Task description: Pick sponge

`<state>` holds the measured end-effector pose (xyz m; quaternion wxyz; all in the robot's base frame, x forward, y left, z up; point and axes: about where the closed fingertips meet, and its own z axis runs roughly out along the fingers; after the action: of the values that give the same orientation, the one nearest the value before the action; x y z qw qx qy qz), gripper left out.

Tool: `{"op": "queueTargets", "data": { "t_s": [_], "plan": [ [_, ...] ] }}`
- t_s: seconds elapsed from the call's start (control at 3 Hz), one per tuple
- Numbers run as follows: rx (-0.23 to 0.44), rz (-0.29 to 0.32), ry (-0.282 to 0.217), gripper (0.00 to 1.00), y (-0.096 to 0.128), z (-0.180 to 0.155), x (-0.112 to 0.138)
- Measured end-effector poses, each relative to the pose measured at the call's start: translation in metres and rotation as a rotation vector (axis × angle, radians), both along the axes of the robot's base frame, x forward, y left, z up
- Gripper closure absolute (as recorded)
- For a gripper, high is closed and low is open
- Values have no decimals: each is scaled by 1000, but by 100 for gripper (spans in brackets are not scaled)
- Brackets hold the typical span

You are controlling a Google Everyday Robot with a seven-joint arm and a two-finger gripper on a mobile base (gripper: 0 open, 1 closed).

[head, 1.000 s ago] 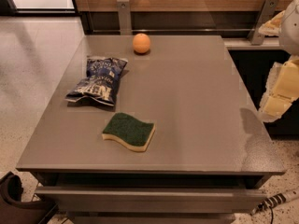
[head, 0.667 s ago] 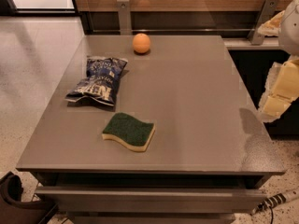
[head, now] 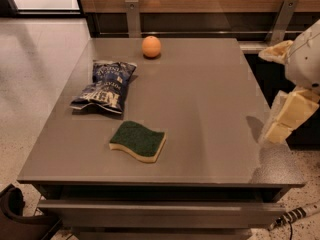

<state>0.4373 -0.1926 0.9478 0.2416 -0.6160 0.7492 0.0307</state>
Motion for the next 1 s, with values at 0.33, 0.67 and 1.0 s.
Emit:
{"op": "queueTargets", "data": {
  "t_s": [0.33, 0.67, 1.0],
  "plan": [
    [166, 68, -43, 0, 21, -27, 3],
    [351, 132, -71, 0, 45, -48, 4],
    [546, 206, -79, 0, 79, -56, 6]
  ]
}}
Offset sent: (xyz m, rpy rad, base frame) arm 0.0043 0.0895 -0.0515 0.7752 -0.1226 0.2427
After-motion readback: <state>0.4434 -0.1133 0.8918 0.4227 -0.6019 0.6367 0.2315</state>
